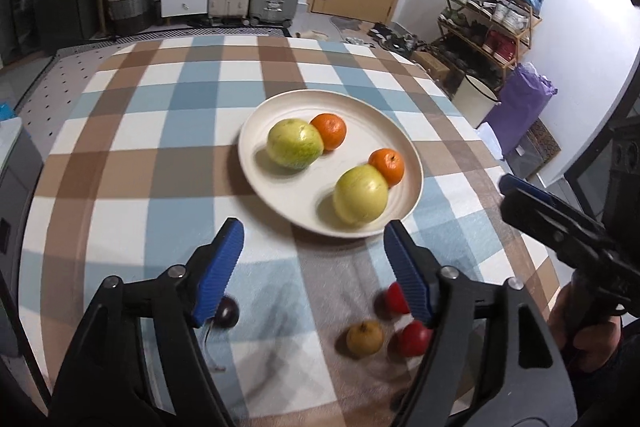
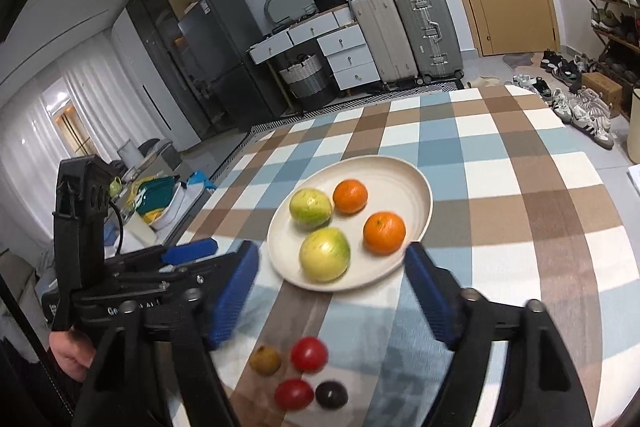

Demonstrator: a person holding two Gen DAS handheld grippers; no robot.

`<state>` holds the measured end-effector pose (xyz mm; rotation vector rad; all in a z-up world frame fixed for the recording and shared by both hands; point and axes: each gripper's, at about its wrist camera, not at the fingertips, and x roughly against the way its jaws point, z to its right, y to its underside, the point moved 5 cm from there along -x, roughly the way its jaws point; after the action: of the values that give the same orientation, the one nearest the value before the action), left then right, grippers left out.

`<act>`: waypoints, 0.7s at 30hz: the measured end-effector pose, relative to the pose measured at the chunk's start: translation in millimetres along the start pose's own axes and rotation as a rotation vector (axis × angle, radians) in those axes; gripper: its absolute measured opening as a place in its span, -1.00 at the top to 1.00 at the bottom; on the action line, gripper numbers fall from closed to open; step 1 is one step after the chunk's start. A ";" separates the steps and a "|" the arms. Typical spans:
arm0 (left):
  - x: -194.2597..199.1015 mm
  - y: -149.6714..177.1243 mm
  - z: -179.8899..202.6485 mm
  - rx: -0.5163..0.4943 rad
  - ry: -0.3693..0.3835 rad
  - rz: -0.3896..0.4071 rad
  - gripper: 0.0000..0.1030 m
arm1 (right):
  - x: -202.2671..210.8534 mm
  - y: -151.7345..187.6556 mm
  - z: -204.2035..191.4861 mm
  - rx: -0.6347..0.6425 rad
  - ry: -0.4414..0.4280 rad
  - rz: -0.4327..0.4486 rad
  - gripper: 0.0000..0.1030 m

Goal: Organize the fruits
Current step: 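Open the right gripper over the plate while the left gripper releases the pomelo, then move both tools back to the loose fruits and grasp a brown pear with the right gripper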

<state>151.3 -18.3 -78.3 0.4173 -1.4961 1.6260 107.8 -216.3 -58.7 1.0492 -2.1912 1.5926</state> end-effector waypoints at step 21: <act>33.0 79.0 -17.2 0.039 -0.100 0.008 -0.97 | 22.8 95.9 -32.0 0.075 -0.001 -0.126 -0.78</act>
<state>77.3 17.0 -108.3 0.5220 -1.5437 1.6640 20.8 -182.4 -103.7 1.1848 -2.0356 1.6297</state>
